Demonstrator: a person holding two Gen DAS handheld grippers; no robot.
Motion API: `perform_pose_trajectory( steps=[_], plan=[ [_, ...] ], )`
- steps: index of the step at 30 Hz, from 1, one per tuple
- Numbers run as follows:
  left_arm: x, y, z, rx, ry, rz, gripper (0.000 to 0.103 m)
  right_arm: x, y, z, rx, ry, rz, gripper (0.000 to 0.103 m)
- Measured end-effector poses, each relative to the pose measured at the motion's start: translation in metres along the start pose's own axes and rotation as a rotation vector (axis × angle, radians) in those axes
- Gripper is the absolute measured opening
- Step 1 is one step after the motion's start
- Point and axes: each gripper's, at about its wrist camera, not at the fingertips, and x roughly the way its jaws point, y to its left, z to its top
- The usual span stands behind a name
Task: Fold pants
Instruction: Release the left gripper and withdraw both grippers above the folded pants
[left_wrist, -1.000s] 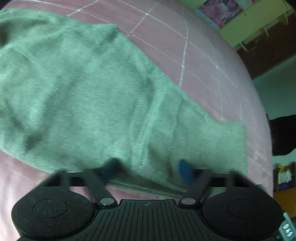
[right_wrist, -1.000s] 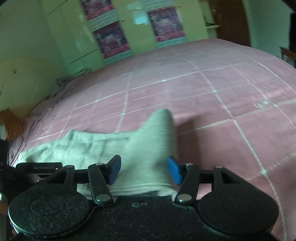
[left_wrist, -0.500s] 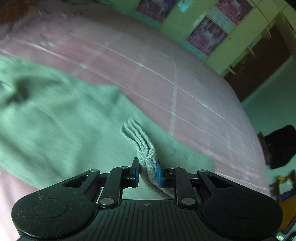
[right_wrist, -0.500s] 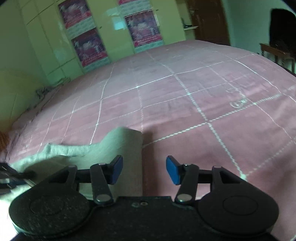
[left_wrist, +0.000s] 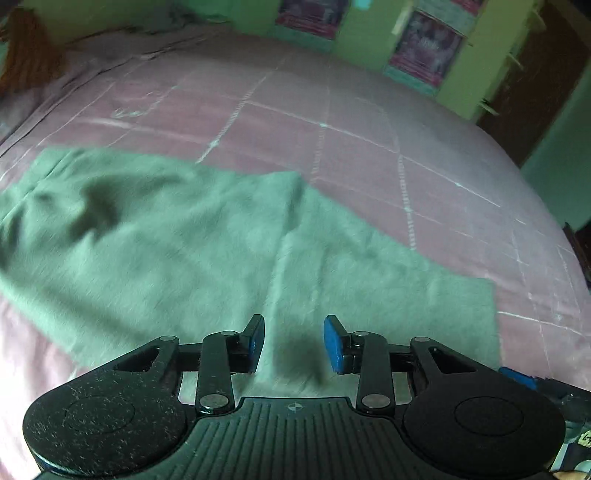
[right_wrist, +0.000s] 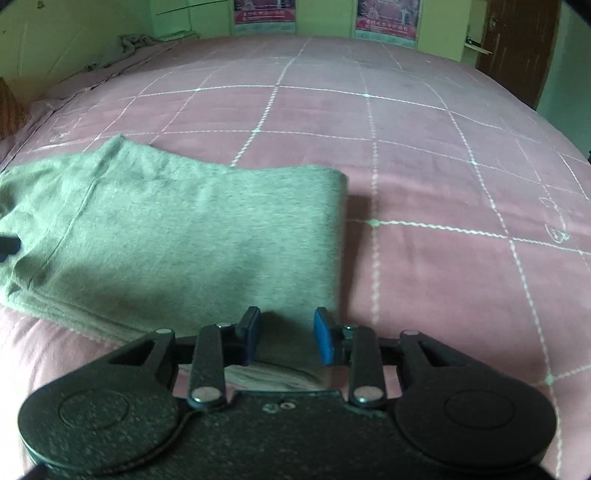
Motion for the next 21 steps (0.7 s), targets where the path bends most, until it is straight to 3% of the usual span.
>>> perform_pose_trajectory(
  steps=[3, 6, 14, 15, 18, 21],
  plan=[
    [0.021, -0.018, 0.007, 0.035, 0.033, 0.022, 0.035, -0.006, -0.004, 0.009, 0.076, -0.048, 0.057, 0.033],
    [0.046, -0.031, 0.010, 0.037, 0.069, 0.046, 0.035, 0.001, 0.009, 0.029, 0.053, -0.070, 0.038, 0.034],
    [0.095, -0.033, 0.022, 0.064, 0.077, 0.101, 0.035, 0.043, 0.018, 0.059, -0.001, -0.066, -0.049, 0.034],
    [0.097, -0.037, 0.022, 0.084, 0.075, 0.112, 0.035, 0.058, 0.017, 0.057, -0.016, -0.013, -0.054, 0.035],
    [0.094, -0.048, 0.018, 0.144, 0.074, 0.142, 0.035, 0.066, 0.021, 0.053, -0.048, -0.011, -0.069, 0.035],
    [0.078, -0.043, 0.008, 0.120, 0.083, 0.085, 0.035, 0.053, 0.022, 0.059, -0.040, -0.003, -0.056, 0.036]
  ],
)
